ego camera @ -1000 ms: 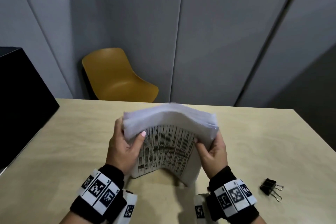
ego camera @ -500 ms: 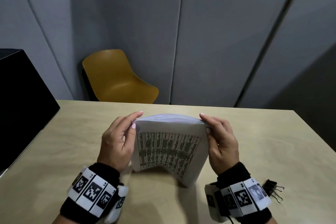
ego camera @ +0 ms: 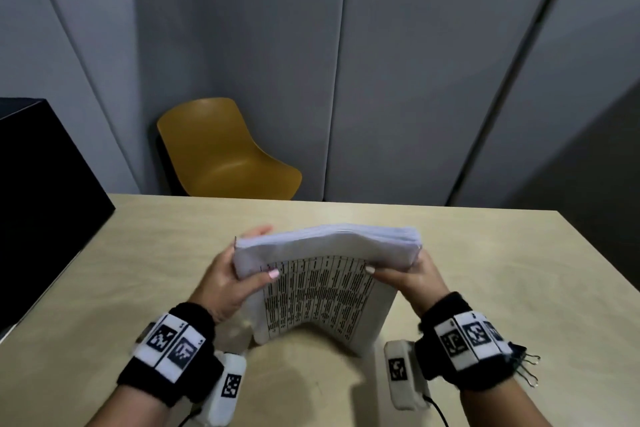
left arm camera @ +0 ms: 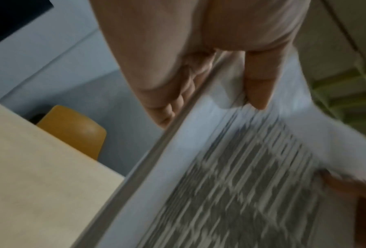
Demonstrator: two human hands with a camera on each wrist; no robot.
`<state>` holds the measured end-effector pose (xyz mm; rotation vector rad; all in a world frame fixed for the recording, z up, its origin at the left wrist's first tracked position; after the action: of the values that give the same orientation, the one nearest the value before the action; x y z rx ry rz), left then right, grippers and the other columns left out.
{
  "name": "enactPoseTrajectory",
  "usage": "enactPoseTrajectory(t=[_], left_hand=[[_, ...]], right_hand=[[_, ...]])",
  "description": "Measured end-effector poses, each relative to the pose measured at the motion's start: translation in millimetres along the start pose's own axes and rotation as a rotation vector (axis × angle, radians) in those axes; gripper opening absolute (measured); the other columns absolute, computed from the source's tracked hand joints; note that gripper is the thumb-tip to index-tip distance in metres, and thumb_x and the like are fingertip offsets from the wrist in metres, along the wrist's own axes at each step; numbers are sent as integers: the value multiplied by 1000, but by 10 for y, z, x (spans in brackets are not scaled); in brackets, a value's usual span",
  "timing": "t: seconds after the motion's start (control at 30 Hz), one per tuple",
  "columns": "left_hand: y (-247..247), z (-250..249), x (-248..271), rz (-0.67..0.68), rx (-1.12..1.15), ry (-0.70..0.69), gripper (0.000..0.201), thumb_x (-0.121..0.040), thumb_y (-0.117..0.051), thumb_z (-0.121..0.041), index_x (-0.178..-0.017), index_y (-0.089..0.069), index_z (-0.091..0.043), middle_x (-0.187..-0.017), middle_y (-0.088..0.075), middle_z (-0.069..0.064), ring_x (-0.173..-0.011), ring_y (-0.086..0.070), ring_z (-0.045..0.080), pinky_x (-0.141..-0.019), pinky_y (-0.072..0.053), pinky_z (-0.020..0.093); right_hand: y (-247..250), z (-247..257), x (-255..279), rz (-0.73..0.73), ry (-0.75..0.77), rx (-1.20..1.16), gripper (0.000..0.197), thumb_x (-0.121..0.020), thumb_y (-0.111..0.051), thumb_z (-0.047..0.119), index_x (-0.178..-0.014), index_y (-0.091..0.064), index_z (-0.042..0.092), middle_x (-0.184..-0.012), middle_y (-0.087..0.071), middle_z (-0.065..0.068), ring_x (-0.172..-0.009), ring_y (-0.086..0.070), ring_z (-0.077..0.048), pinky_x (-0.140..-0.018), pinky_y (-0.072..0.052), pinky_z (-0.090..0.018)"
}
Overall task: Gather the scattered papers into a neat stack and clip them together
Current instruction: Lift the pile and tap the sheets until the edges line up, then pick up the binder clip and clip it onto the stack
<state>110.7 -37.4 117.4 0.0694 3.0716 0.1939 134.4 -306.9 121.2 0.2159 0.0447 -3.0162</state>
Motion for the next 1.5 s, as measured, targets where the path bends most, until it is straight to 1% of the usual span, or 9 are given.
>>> enactPoseTrajectory(t=[0.07, 0.17, 0.27, 0.5, 0.73, 1.0, 1.17, 1.3, 1.5], left_hand=[[-115, 82, 11, -20, -120, 90, 45, -54, -74, -51, -93, -68, -29, -102, -70, 17, -100, -65, 27, -92, -51, 45], [-171, 2, 11, -139, -134, 17, 3, -67, -68, -39, -69, -70, -39, -79, -73, 6, -84, -67, 22, -81, -54, 40], [-147, -13, 40, -104, -76, 6, 10, -69, -71, -25, -76, -67, -31, -74, -74, -11, -80, -67, 4, -78, -52, 31], [-174, 334, 105, -175, -84, 172, 23, -67, -79, -22, -83, -69, -10, -79, -72, 0, -86, -68, 24, -81, -54, 35], [-197, 367, 122, -146, -81, 157, 24, -74, -72, -4, -74, -64, -27, -58, -67, -29, -62, -64, -13, -67, -53, 15], [-233, 418, 150, -170, -38, 149, 32, -74, -71, 1, -70, -68, -31, -58, -68, -28, -63, -65, -12, -64, -54, 10], [-378, 399, 262, -230, 65, 208, 18, -78, -66, 2, -76, -64, -16, -54, -65, -14, -50, -63, -9, -44, -44, 4], [-254, 528, 125, -106, -70, 285, 20, -77, -71, -10, -93, -61, -17, -84, -68, -6, -79, -66, 9, -68, -53, 22], [-199, 1264, 244, 93, -148, 690, 52, -64, -80, -8, -111, -59, -3, -110, -69, 15, -101, -64, 30, -101, -43, 50]], right_hand=[[-72, -50, -12, -29, -17, 22, 44, -62, -72, -15, -72, -76, 29, -68, -74, 11, -68, -67, 1, -66, -54, -18], [-101, -17, -6, -70, 63, -50, 57, -70, -61, -23, -65, -75, 32, -59, -71, 16, -60, -64, 6, -61, -52, -12], [-69, -78, 55, -104, 74, -106, 43, -70, -60, -25, -63, -72, 16, -59, -71, 13, -60, -64, 4, -60, -52, -13], [-174, -488, 195, -106, -87, -39, 54, -67, -61, -26, -55, -75, 24, -56, -71, 12, -58, -65, 2, -57, -53, -14], [-165, -570, 203, -121, -92, -27, 56, -67, -62, -26, -53, -74, 26, -54, -70, 13, -56, -64, 4, -56, -53, -14], [-152, -672, 262, -161, -118, -15, 47, -67, -64, -25, -53, -72, 20, -56, -71, 12, -58, -64, 3, -57, -53, -14], [-246, -825, 385, -218, -187, 77, 29, -63, -74, -6, -57, -68, 22, -56, -70, 11, -59, -63, 5, -60, -53, -14], [-225, -805, 455, -185, -268, 76, 35, -70, -71, -7, -91, -59, 18, -86, -69, 0, -81, -67, -19, -70, -57, -30], [-72, -1245, 692, 82, -664, 582, 42, -72, -73, 21, -108, -51, 15, -109, -64, -7, -99, -61, -25, -88, -50, -34]])
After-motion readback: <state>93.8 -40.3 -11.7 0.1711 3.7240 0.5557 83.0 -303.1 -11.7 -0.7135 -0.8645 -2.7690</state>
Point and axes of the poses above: each hand's wrist, its own x-axis away from the middle knuckle, its own y-axis out of the back of the hand, z = x × y, the point moved 2 cm from there along -x, towards the middle knuckle
